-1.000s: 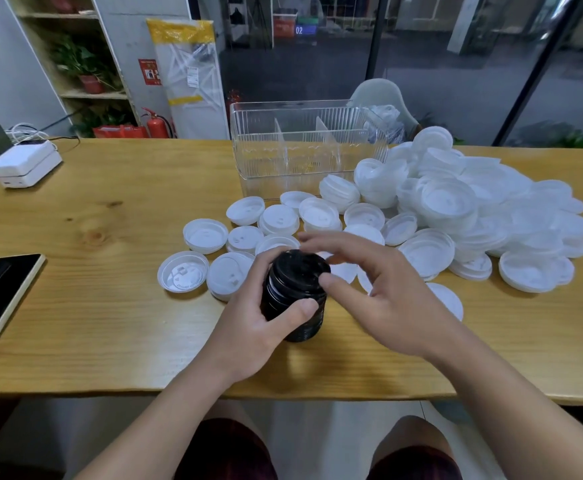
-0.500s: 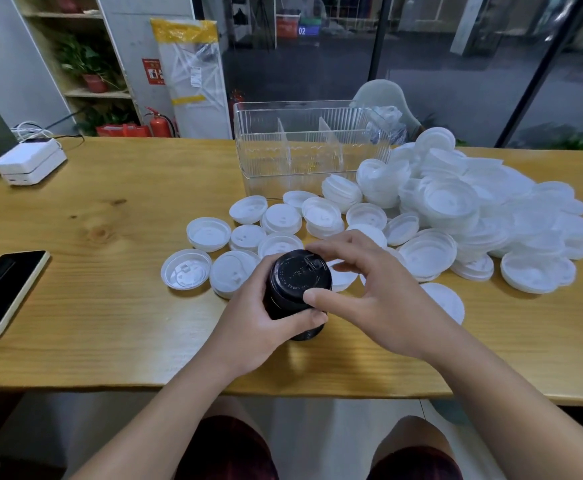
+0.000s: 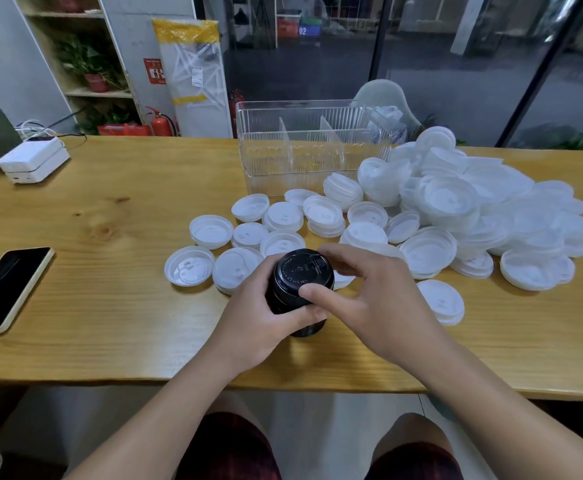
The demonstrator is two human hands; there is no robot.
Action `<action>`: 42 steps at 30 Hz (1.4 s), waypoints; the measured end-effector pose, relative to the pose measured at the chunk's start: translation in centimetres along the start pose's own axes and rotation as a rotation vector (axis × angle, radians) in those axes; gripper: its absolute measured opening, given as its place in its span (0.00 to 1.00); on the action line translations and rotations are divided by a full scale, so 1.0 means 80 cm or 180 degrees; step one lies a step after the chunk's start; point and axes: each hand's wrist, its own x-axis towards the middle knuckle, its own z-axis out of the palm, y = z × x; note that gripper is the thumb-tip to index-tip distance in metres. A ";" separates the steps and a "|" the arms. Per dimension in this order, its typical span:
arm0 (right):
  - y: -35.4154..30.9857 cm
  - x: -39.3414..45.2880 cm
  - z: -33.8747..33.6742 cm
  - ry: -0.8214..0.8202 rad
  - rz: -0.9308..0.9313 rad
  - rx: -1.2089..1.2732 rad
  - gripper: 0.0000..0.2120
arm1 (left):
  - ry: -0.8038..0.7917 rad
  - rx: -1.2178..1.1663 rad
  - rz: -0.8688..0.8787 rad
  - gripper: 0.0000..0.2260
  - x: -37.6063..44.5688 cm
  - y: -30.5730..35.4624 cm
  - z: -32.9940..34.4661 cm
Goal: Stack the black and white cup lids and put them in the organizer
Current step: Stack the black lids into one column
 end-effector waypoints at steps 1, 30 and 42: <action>0.001 -0.001 0.001 -0.0002 0.0018 0.0019 0.18 | 0.0003 0.0044 0.0012 0.30 0.000 0.002 0.000; -0.061 0.049 0.054 -0.0525 -0.0442 0.0739 0.29 | 0.0389 0.1016 -0.0095 0.34 -0.023 0.009 -0.123; -0.058 0.288 0.142 -0.0289 -0.0302 0.0379 0.27 | 0.0660 0.1471 -0.0330 0.30 0.204 -0.058 -0.235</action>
